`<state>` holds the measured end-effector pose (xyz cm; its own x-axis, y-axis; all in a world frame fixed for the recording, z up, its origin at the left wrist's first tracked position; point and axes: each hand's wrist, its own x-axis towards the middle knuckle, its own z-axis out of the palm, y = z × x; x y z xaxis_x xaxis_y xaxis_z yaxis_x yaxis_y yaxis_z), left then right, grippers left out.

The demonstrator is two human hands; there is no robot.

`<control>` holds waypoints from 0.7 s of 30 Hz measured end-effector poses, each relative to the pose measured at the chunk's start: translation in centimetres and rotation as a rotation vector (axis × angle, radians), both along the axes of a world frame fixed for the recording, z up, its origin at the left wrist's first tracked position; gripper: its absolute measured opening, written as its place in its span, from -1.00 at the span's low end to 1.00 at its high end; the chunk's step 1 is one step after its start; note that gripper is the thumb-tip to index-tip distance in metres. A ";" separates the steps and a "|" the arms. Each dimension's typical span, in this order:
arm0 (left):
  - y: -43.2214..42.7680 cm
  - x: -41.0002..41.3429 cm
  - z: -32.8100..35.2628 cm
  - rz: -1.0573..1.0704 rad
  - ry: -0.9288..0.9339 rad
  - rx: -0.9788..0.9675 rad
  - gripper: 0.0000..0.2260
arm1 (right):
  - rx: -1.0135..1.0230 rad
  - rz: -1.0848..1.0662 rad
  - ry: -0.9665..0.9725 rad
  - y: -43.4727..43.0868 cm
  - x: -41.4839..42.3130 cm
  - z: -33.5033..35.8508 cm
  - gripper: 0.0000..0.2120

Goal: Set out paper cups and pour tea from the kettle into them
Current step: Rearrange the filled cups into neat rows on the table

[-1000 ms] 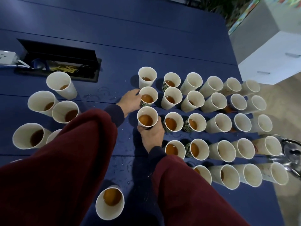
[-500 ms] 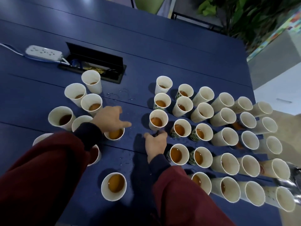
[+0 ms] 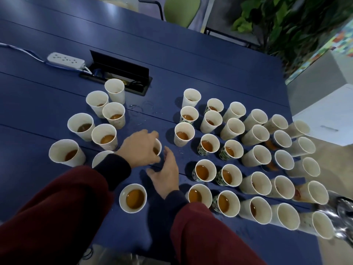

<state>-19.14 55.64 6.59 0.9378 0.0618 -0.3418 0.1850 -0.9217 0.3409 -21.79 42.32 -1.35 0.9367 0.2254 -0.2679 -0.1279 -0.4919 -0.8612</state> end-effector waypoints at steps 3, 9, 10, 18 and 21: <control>-1.7 -0.7 1.1 -0.018 0.004 -0.051 -0.58 | 0.061 -0.062 -0.078 -0.1 -1.0 -0.2 -0.40; -1.3 -2.3 2.3 0.020 -0.025 -0.130 -0.29 | 0.048 -0.211 -0.128 -1.3 -1.6 -0.8 -0.52; -0.7 -2.4 2.3 0.046 -0.054 -0.098 -0.30 | 0.053 -0.244 -0.129 -1.5 -1.5 -0.8 -0.50; 5.5 -3.9 0.2 0.259 -0.225 0.354 -0.38 | 0.125 -0.435 -0.217 -2.5 -1.0 -0.7 -0.51; 7.0 -3.9 -0.8 0.305 -0.220 0.347 -0.41 | 0.041 -0.454 -0.270 -2.1 -0.6 -1.6 -0.55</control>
